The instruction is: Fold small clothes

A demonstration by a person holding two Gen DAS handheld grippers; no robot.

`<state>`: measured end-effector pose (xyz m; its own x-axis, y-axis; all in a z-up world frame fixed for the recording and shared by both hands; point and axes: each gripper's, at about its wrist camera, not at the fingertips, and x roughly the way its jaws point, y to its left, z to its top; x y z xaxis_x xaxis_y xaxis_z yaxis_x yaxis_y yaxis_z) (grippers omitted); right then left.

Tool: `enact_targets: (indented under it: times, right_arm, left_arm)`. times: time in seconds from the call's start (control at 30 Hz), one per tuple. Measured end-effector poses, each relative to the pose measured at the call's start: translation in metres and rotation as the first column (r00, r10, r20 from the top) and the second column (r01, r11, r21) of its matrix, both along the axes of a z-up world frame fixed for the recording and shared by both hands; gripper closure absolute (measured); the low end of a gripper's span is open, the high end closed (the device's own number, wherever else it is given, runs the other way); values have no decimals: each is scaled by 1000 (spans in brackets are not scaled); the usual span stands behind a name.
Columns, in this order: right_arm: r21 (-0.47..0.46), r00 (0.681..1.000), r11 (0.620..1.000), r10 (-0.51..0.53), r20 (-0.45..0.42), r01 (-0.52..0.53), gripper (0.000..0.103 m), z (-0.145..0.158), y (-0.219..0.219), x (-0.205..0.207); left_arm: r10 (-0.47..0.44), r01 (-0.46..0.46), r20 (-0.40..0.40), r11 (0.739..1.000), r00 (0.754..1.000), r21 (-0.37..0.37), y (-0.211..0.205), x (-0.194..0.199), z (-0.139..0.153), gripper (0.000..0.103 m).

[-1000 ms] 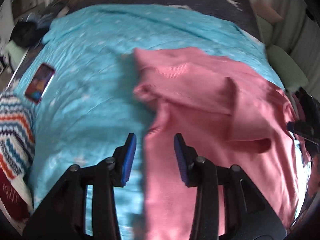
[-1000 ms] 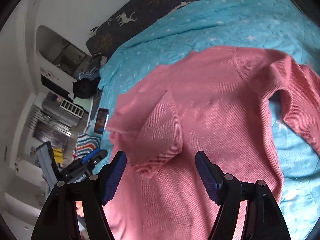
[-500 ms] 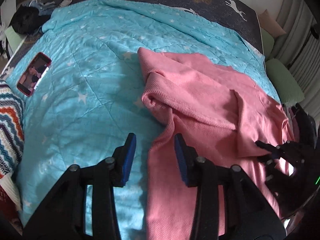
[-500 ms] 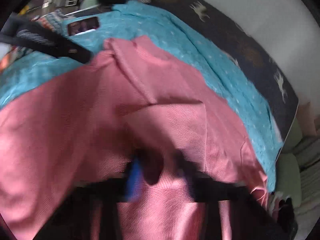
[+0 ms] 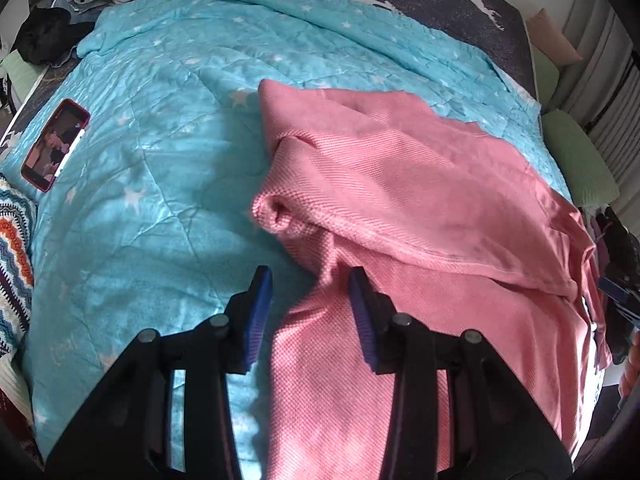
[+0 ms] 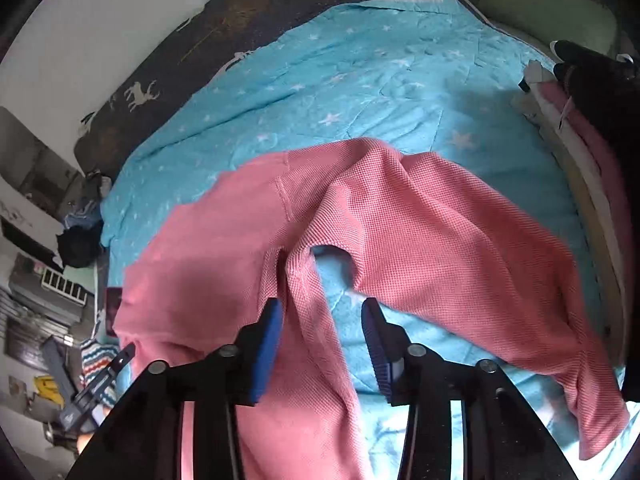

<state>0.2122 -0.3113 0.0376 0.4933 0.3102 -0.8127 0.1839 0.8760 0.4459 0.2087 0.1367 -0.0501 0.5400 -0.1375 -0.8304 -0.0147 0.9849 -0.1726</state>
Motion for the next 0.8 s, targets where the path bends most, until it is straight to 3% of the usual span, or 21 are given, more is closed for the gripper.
enact_targets:
  times: [0.1,0.2,0.33,0.4,0.5,0.53,0.57,0.6,0.63,0.7,0.8]
  right_arm:
    - [23,995,994,104,1,-104,59,-1,12,1]
    - [131,983,976,179,-44,-172,59,-15,31,8]
    - [166,979,981,129,-156,-103,55,-46,33,25]
    - [204,982,977,95,-162,-61,51,-54,30,33]
    - [288,991,957,60,-123,-23,30,-59,31,52]
    - [294,991,956,58,-117,-21,30,-61,33,58]
    - [296,991,955,59,-119,-21,38,-64,36,65]
    - [292,991,956,60,-121,-22,54,-66,41,70]
    - [276,989,961,70,-131,-32,99,-66,45,74]
    - [295,994,956,47,-100,-16,99,-60,46,78]
    - [255,999,967,18,35,-27,99,-21,43,72]
  left_arm:
    - [17,-17,-5,1000,1000,-4,3,0,-1,62]
    - [29,-29,-9,1000,1000,-11,7,2,-1,61]
    - [24,-24,-14,1000,1000,-8,6,4,-3,61]
    - [12,-12,-13,1000,1000,7,5,4,-5,61]
    - [7,-7,-14,1000,1000,6,5,5,-5,61]
    - [10,-10,-15,1000,1000,-4,7,6,-5,62]
    - [14,-14,-14,1000,1000,-14,8,6,-5,62]
    - [21,-22,-14,999,1000,-28,9,8,-5,61]
    - [27,-28,-14,999,1000,-36,10,9,-5,62]
    - [44,-45,-15,997,999,-58,11,13,-4,62]
    - [65,-64,6,996,998,-55,7,20,1,62]
